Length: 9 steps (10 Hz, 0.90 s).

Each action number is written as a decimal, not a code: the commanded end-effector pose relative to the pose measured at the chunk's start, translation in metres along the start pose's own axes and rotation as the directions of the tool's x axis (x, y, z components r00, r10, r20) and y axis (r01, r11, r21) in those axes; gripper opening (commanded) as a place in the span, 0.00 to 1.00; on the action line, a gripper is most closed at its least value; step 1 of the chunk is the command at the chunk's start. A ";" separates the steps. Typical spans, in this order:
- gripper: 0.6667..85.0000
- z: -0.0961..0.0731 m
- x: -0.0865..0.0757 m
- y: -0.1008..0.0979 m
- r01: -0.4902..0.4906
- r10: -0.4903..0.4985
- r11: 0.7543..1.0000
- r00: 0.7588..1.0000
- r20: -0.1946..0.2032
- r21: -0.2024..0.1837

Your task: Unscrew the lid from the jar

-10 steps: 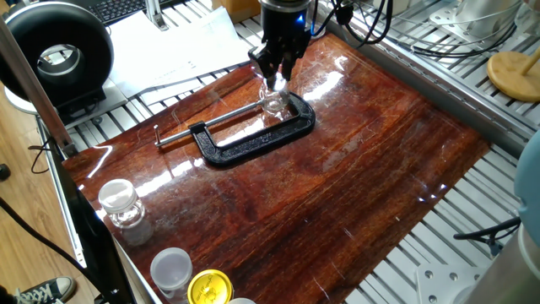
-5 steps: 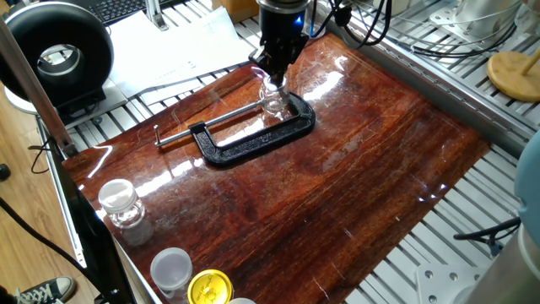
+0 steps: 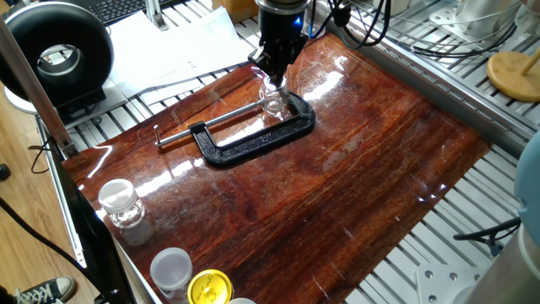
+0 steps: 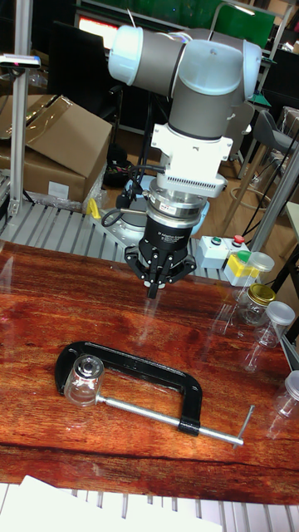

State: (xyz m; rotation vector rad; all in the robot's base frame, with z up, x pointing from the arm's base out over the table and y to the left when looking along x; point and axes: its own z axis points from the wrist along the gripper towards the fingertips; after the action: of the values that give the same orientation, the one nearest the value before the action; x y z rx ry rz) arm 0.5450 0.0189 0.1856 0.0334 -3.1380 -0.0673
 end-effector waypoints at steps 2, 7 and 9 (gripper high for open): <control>0.00 -0.001 -0.001 0.002 0.006 -0.006 1.000 1.000 0.004 -0.009; 0.00 -0.002 0.000 0.001 0.026 -0.026 1.000 1.000 0.003 -0.006; 0.00 -0.002 0.000 0.001 0.021 -0.021 1.000 1.000 0.003 -0.007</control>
State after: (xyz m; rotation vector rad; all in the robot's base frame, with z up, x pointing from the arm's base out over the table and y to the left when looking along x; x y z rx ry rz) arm 0.5447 0.0177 0.1860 0.0684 -3.1382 -0.0602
